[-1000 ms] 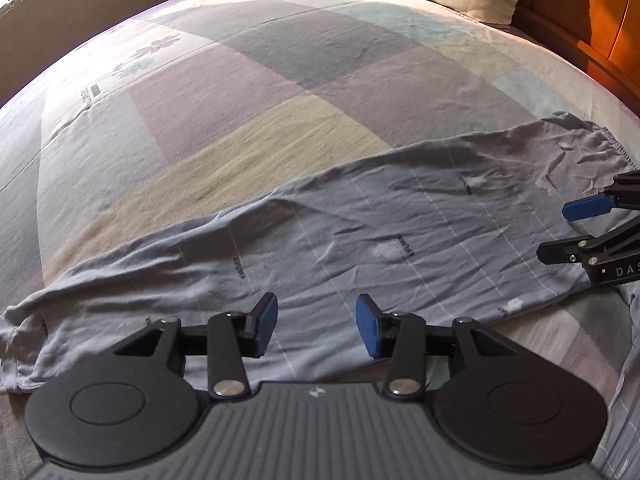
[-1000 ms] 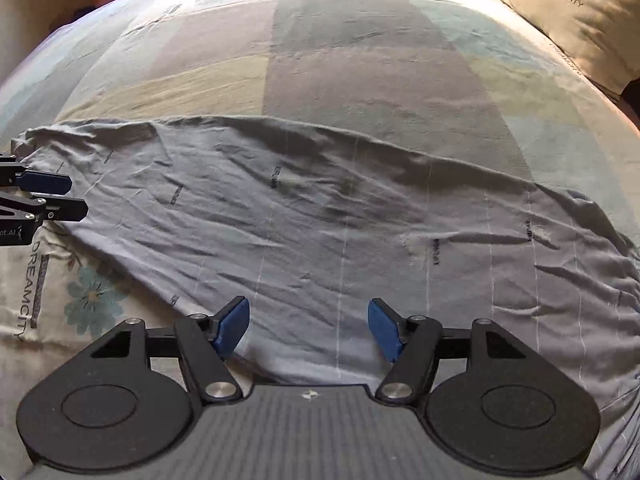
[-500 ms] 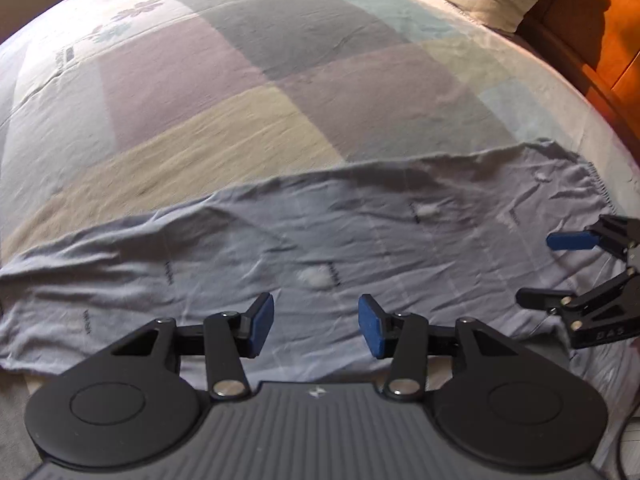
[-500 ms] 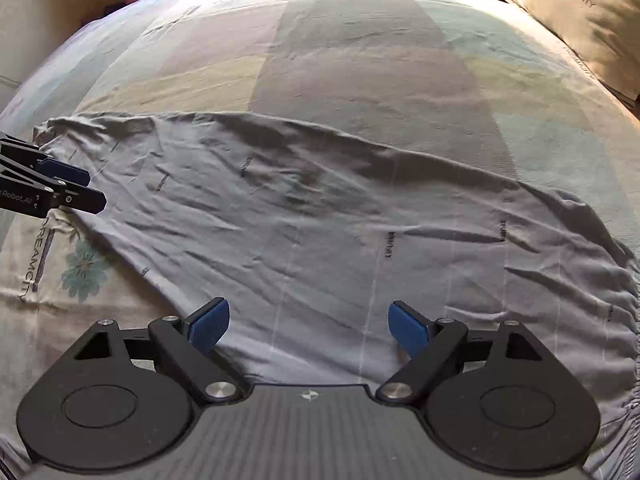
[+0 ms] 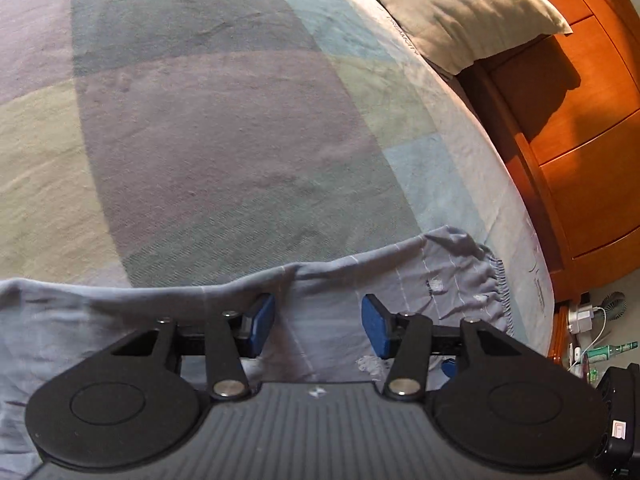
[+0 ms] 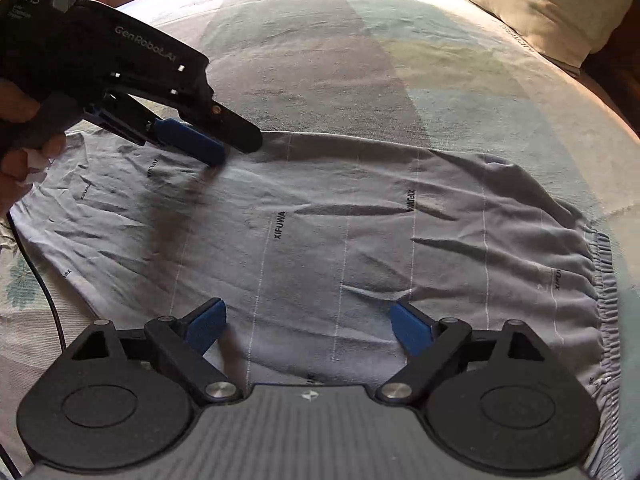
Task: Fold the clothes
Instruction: 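Smooth the spread sweatpants flat with both open grippers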
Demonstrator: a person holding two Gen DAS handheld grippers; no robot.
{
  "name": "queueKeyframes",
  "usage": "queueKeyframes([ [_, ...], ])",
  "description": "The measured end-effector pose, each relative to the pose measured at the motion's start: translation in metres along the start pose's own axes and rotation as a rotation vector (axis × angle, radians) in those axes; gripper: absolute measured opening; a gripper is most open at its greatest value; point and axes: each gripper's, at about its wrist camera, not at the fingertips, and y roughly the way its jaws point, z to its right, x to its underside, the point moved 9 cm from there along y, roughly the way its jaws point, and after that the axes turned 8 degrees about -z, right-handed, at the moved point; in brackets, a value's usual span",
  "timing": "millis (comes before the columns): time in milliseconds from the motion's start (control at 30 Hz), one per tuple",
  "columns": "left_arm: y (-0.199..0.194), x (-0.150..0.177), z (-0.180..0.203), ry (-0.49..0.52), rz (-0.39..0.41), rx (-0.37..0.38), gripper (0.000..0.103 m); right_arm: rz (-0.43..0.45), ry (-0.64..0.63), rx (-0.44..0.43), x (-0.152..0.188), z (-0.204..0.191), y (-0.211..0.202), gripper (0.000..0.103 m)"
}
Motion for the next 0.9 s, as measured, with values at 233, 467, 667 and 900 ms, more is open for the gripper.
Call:
queueKeyframes([
  [233,-0.062,-0.01,-0.088,-0.075,0.078,-0.147,0.05,-0.001,-0.001,0.042,0.002,-0.003,0.006,0.103],
  [467,-0.109,-0.004,-0.117,-0.128,0.166,-0.137,0.052,-0.001,0.003,0.081,0.002,-0.006,0.011,0.103],
  [667,-0.063,0.018,-0.077,-0.011,0.061,-0.039,0.056,0.002,0.023,0.105,0.0,-0.007,0.013,0.103],
  [900,-0.093,0.031,-0.144,-0.082,0.089,-0.121,0.053,-0.006,0.02,0.103,-0.001,-0.007,0.014,0.103],
])
